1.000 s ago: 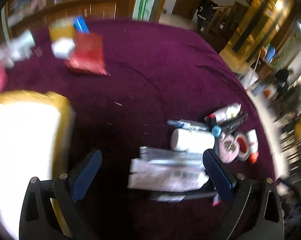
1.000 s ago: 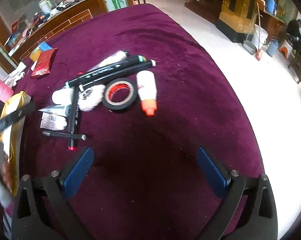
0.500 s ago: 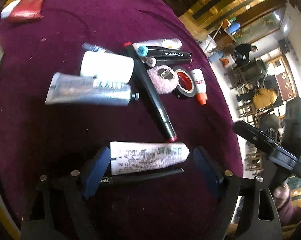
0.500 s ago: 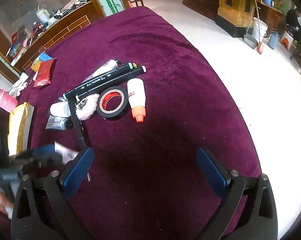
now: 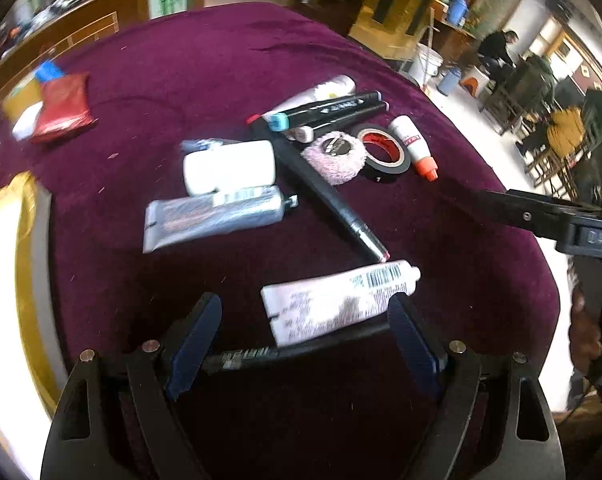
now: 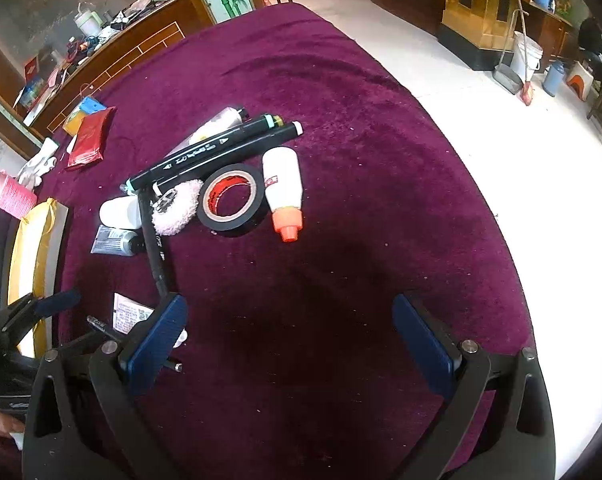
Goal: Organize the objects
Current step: 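Move the left gripper toward the white barcode-labelled tube, then grasp the white barcode-labelled tube with the left gripper and lift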
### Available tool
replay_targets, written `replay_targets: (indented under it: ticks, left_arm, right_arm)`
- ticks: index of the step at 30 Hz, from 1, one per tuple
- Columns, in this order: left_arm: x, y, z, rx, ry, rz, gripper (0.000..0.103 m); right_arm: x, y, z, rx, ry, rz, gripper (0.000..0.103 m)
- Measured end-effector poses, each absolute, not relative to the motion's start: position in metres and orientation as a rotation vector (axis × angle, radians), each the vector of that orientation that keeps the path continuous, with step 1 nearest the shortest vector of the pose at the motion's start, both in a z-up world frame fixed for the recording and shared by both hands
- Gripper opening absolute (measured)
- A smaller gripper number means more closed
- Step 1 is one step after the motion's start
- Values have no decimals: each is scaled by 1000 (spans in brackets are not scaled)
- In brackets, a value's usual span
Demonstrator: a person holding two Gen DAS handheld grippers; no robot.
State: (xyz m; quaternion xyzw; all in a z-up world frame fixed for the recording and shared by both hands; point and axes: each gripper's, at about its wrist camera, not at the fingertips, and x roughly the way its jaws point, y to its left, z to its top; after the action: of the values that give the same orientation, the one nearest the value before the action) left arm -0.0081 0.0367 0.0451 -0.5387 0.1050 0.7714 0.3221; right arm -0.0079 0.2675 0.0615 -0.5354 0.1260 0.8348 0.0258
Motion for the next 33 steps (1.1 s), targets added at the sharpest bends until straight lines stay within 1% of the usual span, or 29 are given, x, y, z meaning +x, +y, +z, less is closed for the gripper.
replay_targets:
  ticks: [5, 6, 8, 9, 11, 13, 15, 20, 25, 29, 31, 33]
  left_arm:
    - [-1, 70, 23, -1378, 534, 1925, 80]
    - [2, 74, 22, -1373, 553, 1901, 79]
    - [4, 76, 23, -1385, 549, 1879, 69]
    - [4, 77, 24, -1391, 548, 1873, 65]
    - [7, 75, 27, -1402, 536, 1852, 50]
    - [12, 71, 32, -1421, 499, 1814, 46]
    - [15, 72, 34, -1415, 483, 1798, 46]
    - [19, 81, 40, -1317, 556, 1819, 47]
    - [28, 90, 49, -1200, 730, 1818, 48]
    - [35, 97, 60, -1142, 718, 1793, 49]
    - [39, 105, 59, -1122, 763, 1767, 49]
    - [45, 123, 49, -1088, 863, 1728, 49]
  right_arm:
    - [-7, 267, 59, -1663, 380, 2571, 103]
    - [-7, 268, 58, -1664, 381, 2567, 103]
    - [-6, 271, 57, -1663, 384, 2558, 103]
    - [-5, 272, 56, -1662, 389, 2554, 103]
    - [-5, 276, 56, -1658, 404, 2545, 103]
    - [-6, 278, 56, -1653, 415, 2543, 103]
    - [-6, 279, 56, -1649, 413, 2544, 103]
    - [-8, 279, 55, -1656, 416, 2541, 103]
    - [-6, 282, 56, -1645, 406, 2540, 103]
    - [-3, 293, 57, -1623, 431, 2521, 103]
    - [-2, 298, 56, -1614, 447, 2507, 103]
    - [1, 304, 54, -1611, 468, 2492, 103]
